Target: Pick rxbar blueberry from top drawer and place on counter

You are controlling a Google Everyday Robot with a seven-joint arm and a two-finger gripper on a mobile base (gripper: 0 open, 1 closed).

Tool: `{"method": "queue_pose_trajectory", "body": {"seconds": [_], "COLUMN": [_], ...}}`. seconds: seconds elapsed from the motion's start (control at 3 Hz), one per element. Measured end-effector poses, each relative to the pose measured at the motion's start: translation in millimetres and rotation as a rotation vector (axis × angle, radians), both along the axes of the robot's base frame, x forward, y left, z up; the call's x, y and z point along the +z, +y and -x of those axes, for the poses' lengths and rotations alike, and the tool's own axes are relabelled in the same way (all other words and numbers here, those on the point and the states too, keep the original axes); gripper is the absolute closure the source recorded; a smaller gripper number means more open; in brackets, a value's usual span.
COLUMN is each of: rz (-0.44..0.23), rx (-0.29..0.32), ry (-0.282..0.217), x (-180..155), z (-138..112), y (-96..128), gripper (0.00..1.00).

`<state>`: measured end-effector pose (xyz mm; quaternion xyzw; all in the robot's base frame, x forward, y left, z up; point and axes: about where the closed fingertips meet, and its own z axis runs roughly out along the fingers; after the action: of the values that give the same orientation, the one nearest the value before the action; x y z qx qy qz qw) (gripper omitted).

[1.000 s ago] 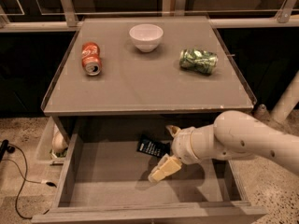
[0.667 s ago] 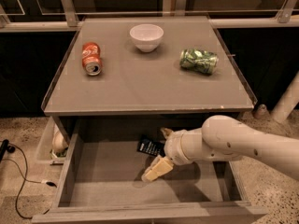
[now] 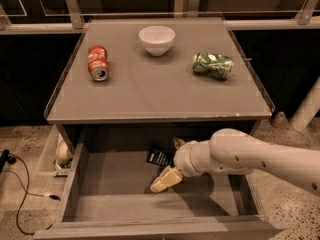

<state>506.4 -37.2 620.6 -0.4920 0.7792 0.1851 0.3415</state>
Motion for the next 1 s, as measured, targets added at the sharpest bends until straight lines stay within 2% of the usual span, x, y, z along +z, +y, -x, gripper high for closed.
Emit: {"method": "queue_pose_trajectory", "body": {"seconds": [0.67, 1.0], "rz": [0.001, -0.022], "rx": [-0.059, -0.066], "ry": [0.008, 0.019], "x": [-19, -25], "z": [-7, -12], "y": [-20, -23], "gripper": [0.00, 0.00]}}
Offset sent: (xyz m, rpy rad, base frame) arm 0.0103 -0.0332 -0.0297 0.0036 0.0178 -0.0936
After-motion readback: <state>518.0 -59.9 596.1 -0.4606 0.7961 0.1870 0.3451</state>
